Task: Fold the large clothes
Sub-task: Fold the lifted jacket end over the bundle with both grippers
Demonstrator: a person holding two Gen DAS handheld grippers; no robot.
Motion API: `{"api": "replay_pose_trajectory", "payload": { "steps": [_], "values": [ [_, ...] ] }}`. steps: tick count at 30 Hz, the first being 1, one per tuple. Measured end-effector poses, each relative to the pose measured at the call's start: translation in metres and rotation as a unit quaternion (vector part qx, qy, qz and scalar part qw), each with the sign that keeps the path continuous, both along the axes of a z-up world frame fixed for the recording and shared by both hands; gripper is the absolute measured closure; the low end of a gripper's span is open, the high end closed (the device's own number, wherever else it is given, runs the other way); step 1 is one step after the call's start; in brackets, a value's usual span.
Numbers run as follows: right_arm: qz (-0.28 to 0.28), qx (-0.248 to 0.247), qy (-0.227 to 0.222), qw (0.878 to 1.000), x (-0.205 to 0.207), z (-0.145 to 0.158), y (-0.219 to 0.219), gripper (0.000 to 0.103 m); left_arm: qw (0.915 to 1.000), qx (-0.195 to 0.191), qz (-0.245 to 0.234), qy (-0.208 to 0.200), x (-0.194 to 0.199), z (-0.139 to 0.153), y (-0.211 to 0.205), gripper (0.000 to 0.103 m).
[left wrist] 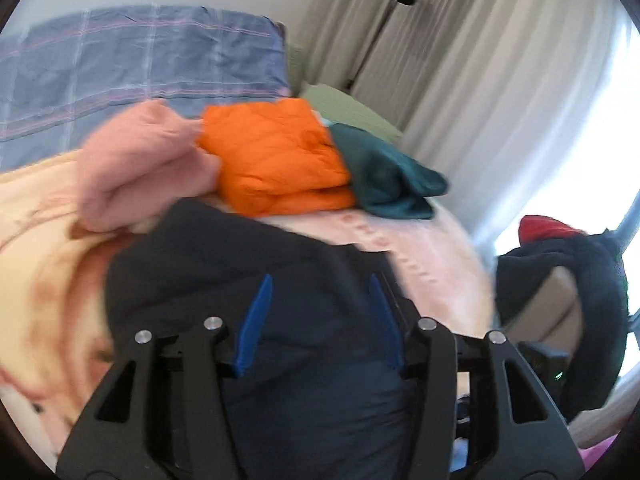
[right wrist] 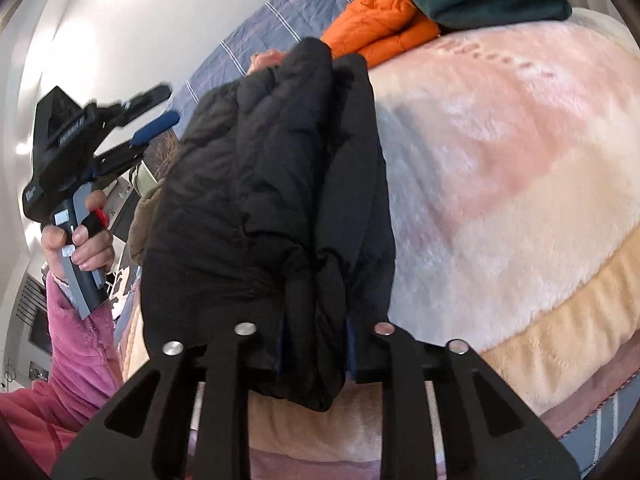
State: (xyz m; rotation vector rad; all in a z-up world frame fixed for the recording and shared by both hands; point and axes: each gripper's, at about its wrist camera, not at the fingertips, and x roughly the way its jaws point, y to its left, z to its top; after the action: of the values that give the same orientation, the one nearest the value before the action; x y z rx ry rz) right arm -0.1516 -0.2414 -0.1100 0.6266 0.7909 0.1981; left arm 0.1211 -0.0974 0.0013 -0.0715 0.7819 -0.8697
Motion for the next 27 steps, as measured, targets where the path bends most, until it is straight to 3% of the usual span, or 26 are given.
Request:
{"api": "replay_pose_trajectory", "payload": {
  "steps": [1,3,4,5,7,9,12,14,16,17,19,20,23,25,27],
  "values": [
    [0.000,0.001,0.002,1.000,0.003,-0.002,0.000,0.073,0.9999,0.005,-0.003,0.013,0.003,-0.007,0.003,0.053],
    [-0.003,0.004,0.006,1.000,0.004,-0.003,0.000,0.065,0.9979,0.056,-0.014,0.030,0.004,-0.037,-0.004,0.053],
    [-0.003,0.003,0.004,1.000,0.004,-0.002,0.000,0.058,0.9963,0.083,-0.014,0.016,0.001,-0.046,-0.010,0.051],
    [-0.005,-0.003,0.002,1.000,0.002,0.001,0.001,0.055,0.9908,0.131,-0.009,-0.032,-0.008,-0.061,-0.021,0.051],
    [-0.014,-0.043,-0.003,0.999,-0.004,0.010,0.004,0.048,0.9811,0.173,-0.008,-0.087,-0.021,-0.071,-0.033,0.050],
    [-0.017,-0.085,-0.007,0.996,-0.010,0.017,0.010,0.044,0.9754,0.192,-0.007,-0.108,-0.028,-0.073,-0.040,0.049],
    [-0.029,-0.119,-0.031,0.992,-0.021,0.034,0.014,0.044,0.9754,0.193,-0.009,-0.106,-0.024,-0.073,-0.040,0.048],
    [-0.041,-0.132,-0.077,0.987,-0.041,0.054,0.019,0.049,0.9774,0.185,-0.009,-0.101,-0.021,-0.075,-0.037,0.048],
    [-0.034,-0.143,-0.118,0.982,-0.040,0.069,0.028,0.069,0.9780,0.183,-0.009,-0.101,-0.020,-0.076,-0.033,0.048],
    [-0.020,-0.151,-0.145,0.978,-0.043,0.076,0.038,0.073,0.9776,0.184,-0.009,-0.102,-0.021,-0.077,-0.032,0.048],
    [-0.005,-0.172,-0.158,0.972,-0.048,0.077,0.050,0.083,0.9766,0.187,-0.009,-0.106,-0.025,-0.080,-0.034,0.047],
    [-0.001,-0.180,-0.152,0.972,-0.044,0.074,0.055,0.085,0.9762,0.188,-0.008,-0.108,-0.028,-0.080,-0.032,0.047],
    [-0.022,-0.213,-0.070,0.974,-0.008,0.032,0.056,0.087,0.9768,0.183,-0.007,-0.111,-0.029,-0.081,-0.032,0.046],
    [-0.029,-0.159,-0.051,0.985,-0.004,0.007,0.044,0.086,0.9780,0.176,-0.012,-0.112,-0.031,-0.082,-0.032,0.043],
    [-0.038,-0.147,-0.039,0.988,-0.004,0.005,0.044,0.085,0.9757,0.181,-0.016,-0.122,-0.033,-0.086,-0.035,0.042]
  ]
}}
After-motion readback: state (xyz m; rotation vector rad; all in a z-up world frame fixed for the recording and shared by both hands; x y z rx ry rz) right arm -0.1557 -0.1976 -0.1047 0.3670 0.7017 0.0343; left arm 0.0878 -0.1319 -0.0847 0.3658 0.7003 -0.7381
